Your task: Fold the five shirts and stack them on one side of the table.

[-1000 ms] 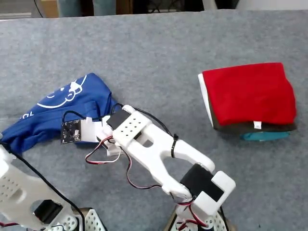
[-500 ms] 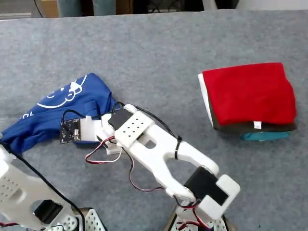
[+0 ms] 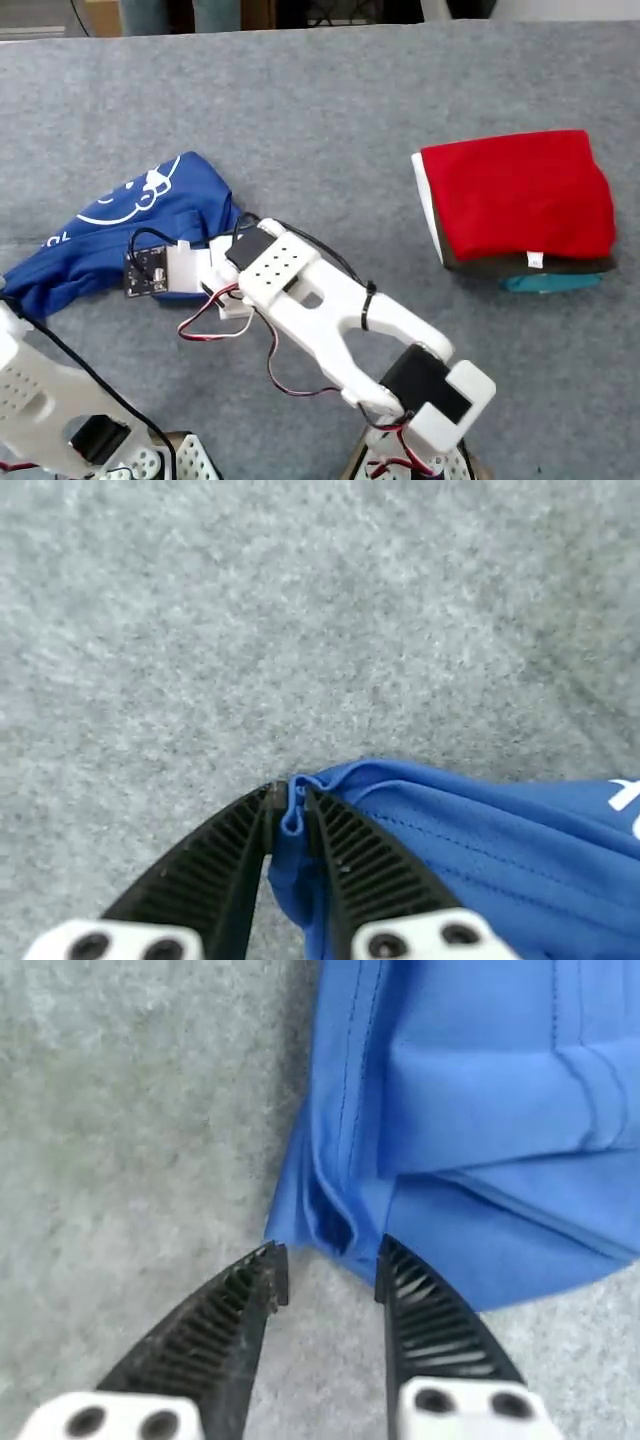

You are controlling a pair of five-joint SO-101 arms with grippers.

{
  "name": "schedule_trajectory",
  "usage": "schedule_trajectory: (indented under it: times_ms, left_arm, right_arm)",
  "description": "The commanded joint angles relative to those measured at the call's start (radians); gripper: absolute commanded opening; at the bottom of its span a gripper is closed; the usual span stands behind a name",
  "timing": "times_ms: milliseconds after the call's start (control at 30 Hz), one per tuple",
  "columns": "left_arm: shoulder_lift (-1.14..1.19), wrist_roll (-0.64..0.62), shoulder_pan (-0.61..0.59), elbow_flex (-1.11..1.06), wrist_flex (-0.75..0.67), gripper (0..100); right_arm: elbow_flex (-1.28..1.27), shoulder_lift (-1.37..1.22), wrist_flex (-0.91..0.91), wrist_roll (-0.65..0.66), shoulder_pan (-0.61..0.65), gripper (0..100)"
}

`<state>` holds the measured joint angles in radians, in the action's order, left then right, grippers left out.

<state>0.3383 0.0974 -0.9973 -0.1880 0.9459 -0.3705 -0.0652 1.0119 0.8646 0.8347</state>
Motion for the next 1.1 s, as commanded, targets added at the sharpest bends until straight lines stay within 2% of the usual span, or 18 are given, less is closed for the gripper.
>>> schedule_trajectory:
  times_ms: [0,1067]
  left_arm:
    - [-0.005,0.008,-0.016,-0.01,-0.014,3]
    - [-0.005,0.009,-0.016,-0.01,-0.012,3]
  right_arm:
    - [0.007,-0.008,-0.041,0.008,-0.008,15.5]
    - [-0.041,-0.042,-0.098,0.023,-0.041,15.5]
